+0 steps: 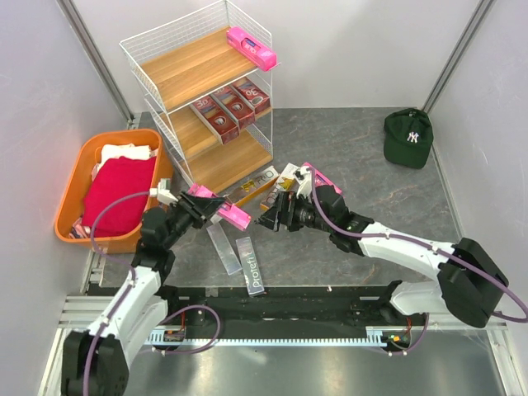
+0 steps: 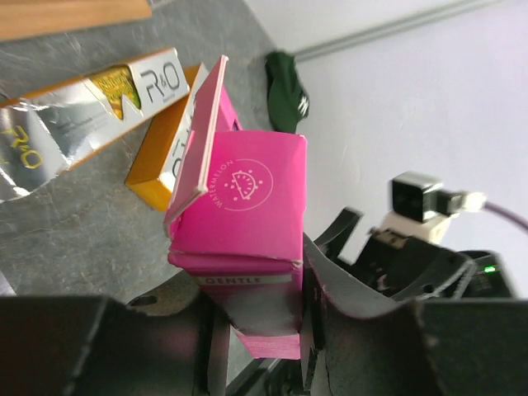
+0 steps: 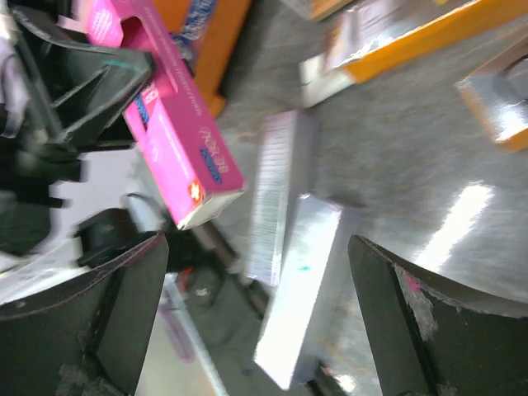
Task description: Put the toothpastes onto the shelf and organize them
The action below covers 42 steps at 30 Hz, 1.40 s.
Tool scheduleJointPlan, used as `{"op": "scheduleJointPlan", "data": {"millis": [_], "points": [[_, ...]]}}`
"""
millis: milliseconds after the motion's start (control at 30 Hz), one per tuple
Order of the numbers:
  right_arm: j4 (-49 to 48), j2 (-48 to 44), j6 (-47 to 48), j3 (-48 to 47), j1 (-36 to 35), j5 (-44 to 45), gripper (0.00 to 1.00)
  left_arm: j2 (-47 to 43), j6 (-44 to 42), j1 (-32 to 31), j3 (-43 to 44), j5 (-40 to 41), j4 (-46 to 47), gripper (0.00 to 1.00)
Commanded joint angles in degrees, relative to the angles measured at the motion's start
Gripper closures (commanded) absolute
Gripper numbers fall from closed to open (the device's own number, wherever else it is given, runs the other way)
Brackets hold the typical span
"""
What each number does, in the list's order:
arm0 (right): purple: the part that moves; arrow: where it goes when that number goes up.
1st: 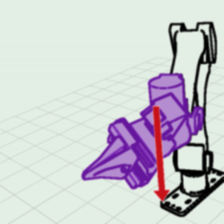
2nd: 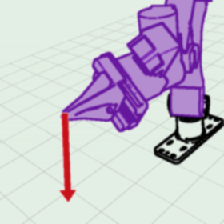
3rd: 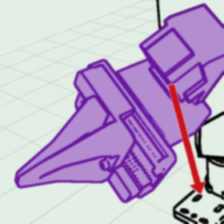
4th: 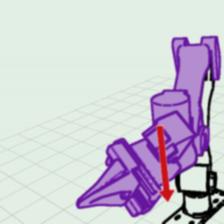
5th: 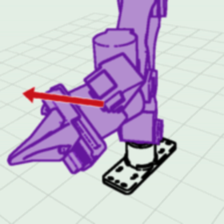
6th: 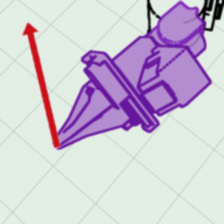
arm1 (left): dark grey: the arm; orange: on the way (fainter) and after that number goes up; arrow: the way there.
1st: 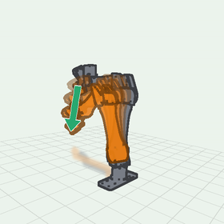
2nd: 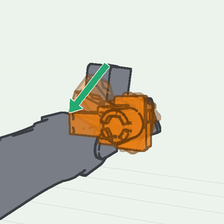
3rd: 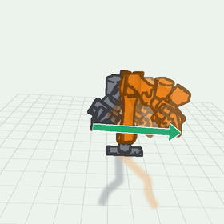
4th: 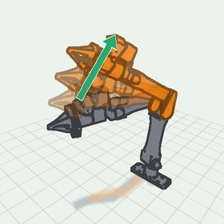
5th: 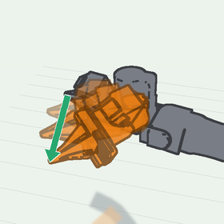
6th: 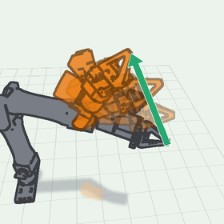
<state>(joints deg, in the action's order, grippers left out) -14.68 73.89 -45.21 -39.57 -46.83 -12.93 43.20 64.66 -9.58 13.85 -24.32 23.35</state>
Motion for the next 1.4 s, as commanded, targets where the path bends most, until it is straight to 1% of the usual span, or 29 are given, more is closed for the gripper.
{"op": "scheduleJointPlan", "data": {"millis": [0,33,67,100,200,400,600,700,733,800,833,900,933,1033,1067,1100,1133,1167,1200,1233,1300,1367], "points": [[-20.70,2.30,-12.25,3.62,0.42,-10.88,0.02,-6.01,9.67,3.69,-3.82,-1.08,7.40,0.74],[-22.83,4.05,-13.40,4.06,0.34,-11.93,0.02,-6.46,10.47,4.74,-5.31,-1.26,8.19,0.74],[-25.20,4.77,-14.63,5.02,0.33,-13.25,0.02,-6.81,11.00,5.19,-5.58,-1.35,8.98,0.74],[-30.53,5.56,-17.51,5.55,0.33,-13.87,0.02,-6.99,11.27,5.36,-5.76,-1.96,9.08,0.74],[-38.11,8.37,-20.69,6.00,0.33,-15.89,0.02,-6.03,11.45,5.72,-5.58,-2.93,10.04,0.75],[-42.88,13.21,-22.02,5.03,-0.19,-15.90,0.02,-3.30,12.94,5.80,-6.02,-4.51,13.64,0.75],[-47.54,20.32,-23.78,1.08,-0.54,-16.60,0.07,-3.38,13.47,5.80,-6.64,-4.60,14.09,0.75],[-49.65,23.05,-25.27,-0.59,-0.63,-16.86,0.17,-3.91,13.56,5.80,-6.82,-4.25,13.56,0.75],[-50.27,23.75,-25.45,-0.77,-0.63,-16.87,0.27,-3.91,13.47,5.80,-6.73,-4.25,13.56,0.75],[-51.50,23.93,-26.07,-0.77,-0.63,-16.52,0.34,-3.83,13.38,5.80,-6.38,-4.42,13.47,0.75],[-51.42,23.93,-25.98,-0.94,-0.63,-16.43,0.41,-3.74,13.30,5.80,-6.29,-4.42,13.47,0.75],[-51.50,23.76,-26.07,-0.95,-0.63,-16.60,0.49,-3.74,13.30,5.81,-6.20,-4.42,13.30,0.75],[-51.42,23.59,-26.24,-0.77,-0.72,-16.60,0.55,-3.74,13.30,5.80,-6.11,-4.42,13.30,0.75],[-51.33,22.97,-26.16,-0.59,-0.72,-16.60,0.63,-3.65,12.86,5.89,-5.85,-4.42,12.86,0.71],[-51.15,22.79,-26.16,-0.51,-0.63,-16.52,0.64,-3.56,12.51,5.89,-5.67,-4.51,12.60,0.68],[-51.07,22.44,-26.24,-0.59,-0.72,-16.51,0.68,-3.47,12.42,5.89,-5.41,-4.60,12.25,0.59],[-50.89,22.27,-26.33,-0.51,-0.63,-16.43,0.70,-3.39,12.16,5.89,-5.23,-4.69,11.98,0.54],[-50.54,22.00,-26.33,-0.51,-0.46,-16.34,0.71,-3.39,11.54,5.89,-5.06,-4.86,11.80,0.46],[-50.28,21.57,-26.24,-0.59,-0.37,-16.34,0.72,-3.39,11.10,5.89,-4.27,-5.04,11.11,0.20],[-49.84,21.30,-26.16,-0.59,-0.02,-16.34,0.72,-3.47,10.66,5.89,-3.83,-4.95,9.01,0.15],[-49.22,20.43,-26.16,-0.24,0.51,-16.16,0.73,-3.82,8.38,5.89,-2.17,-5.13,6.45,0.09],[-48.17,19.63,-25.63,0.28,1.39,-16.16,0.73,-3.91,5.76,5.89,-0.76,-5.39,2.76,0.08]]}}
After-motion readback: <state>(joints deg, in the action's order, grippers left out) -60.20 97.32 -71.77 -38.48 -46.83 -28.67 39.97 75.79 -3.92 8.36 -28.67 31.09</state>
